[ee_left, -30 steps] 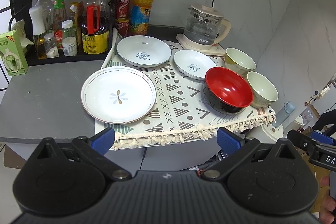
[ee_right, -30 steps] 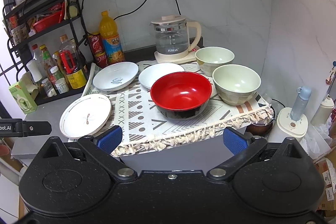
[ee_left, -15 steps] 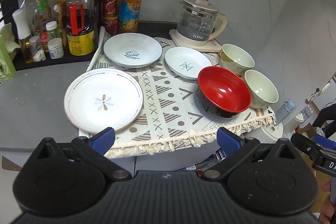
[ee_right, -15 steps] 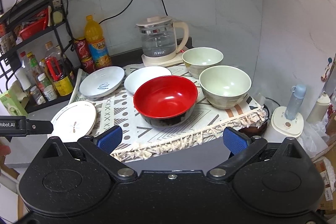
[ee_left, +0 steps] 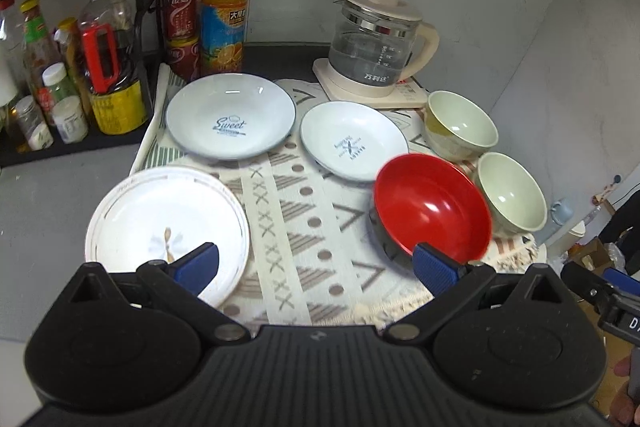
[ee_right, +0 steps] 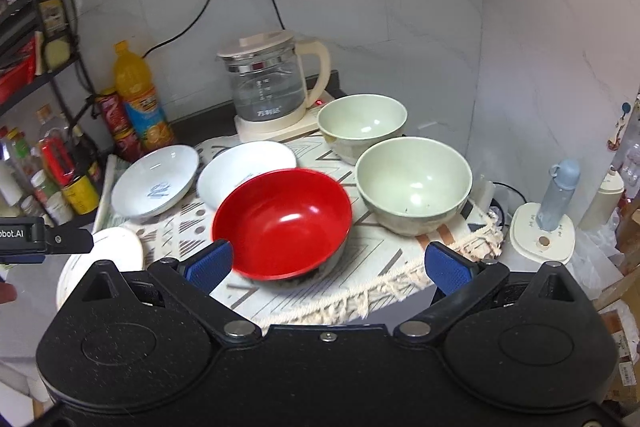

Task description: Organize plates and bowls

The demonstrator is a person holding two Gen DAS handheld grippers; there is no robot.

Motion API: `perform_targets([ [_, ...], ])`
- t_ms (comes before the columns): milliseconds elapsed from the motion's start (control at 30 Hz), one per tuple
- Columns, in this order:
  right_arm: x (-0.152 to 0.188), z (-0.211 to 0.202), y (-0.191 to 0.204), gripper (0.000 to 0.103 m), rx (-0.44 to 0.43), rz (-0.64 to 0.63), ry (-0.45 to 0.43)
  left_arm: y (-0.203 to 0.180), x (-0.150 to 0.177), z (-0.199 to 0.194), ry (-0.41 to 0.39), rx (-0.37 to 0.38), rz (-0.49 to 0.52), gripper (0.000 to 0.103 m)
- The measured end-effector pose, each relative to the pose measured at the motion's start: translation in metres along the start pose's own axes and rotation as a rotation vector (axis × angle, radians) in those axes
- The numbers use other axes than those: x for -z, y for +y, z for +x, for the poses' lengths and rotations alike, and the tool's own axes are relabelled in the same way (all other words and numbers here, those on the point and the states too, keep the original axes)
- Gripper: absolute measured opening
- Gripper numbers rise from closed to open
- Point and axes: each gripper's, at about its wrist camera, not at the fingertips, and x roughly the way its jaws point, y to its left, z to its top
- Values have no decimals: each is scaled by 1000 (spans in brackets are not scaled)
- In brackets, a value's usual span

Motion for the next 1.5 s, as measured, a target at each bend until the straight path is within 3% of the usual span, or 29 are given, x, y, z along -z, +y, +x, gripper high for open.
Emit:
perform_targets([
  [433,-22,33,-15,103,92,104,24,-13,-49,49,39,45,58,102],
  [900,-39,71,-67,102,69,134,52,-60,-72,91,82,87,79,100],
  [1067,-48,90,-96,96,26,135,79,-90,-83,107,84,94,93,99],
  [1367,-53,125,-137,73,-23,147,139,-135,-89,151,156,109,96,92],
  [1500,-53,140,-152,69,-42,149,167,-155,-86,169,188,113,101,82],
])
